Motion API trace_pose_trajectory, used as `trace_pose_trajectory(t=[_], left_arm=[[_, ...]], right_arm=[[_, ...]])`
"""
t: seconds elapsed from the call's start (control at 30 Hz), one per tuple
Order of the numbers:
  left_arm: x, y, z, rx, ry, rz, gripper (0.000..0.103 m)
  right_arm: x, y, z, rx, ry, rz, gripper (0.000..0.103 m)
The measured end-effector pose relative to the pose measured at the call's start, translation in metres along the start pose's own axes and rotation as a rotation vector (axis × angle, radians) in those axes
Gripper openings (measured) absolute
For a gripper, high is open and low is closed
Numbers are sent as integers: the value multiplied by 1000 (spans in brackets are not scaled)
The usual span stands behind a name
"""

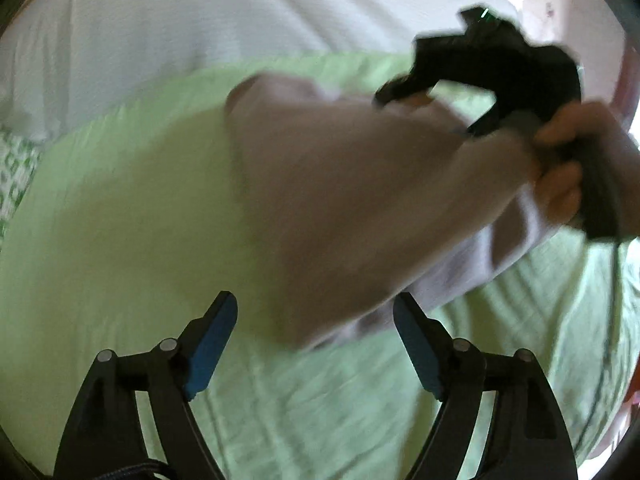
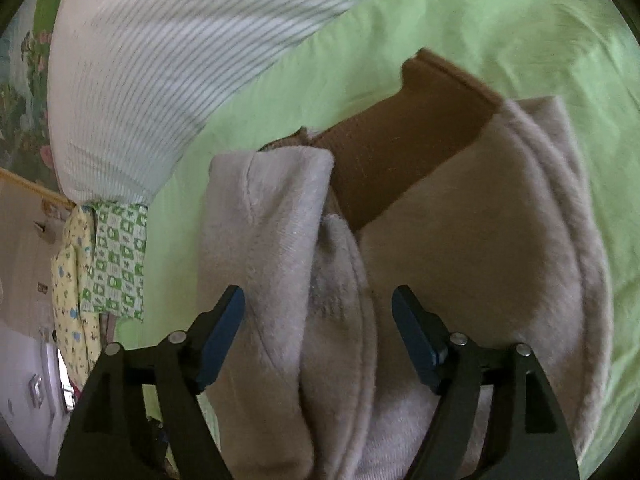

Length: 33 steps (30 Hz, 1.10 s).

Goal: Fold small clothes

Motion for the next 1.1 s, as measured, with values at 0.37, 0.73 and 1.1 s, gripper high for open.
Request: trace_pose_trajectory(t=[0.37, 0.73, 1.1], left_arm=[[4, 5, 56, 94, -6, 3, 81], [-4, 39, 47, 66, -109, -10, 24], [-32, 48, 72, 106, -139, 27, 20]], right_arm=[[8, 0, 27, 95, -21, -64, 74], [70, 22, -55, -89, 15, -210, 14], [-38, 12, -89, -114, -239, -108, 14]])
Point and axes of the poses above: each gripper's, at about its wrist camera, not at the fingertips, and z roughly the way its jaws point, x to its left, y to its top, the point moved 5 cm from there along z, roughly the way its jaws point, and after that the axes turned 4 degrees about y, right-handed, at the moved point
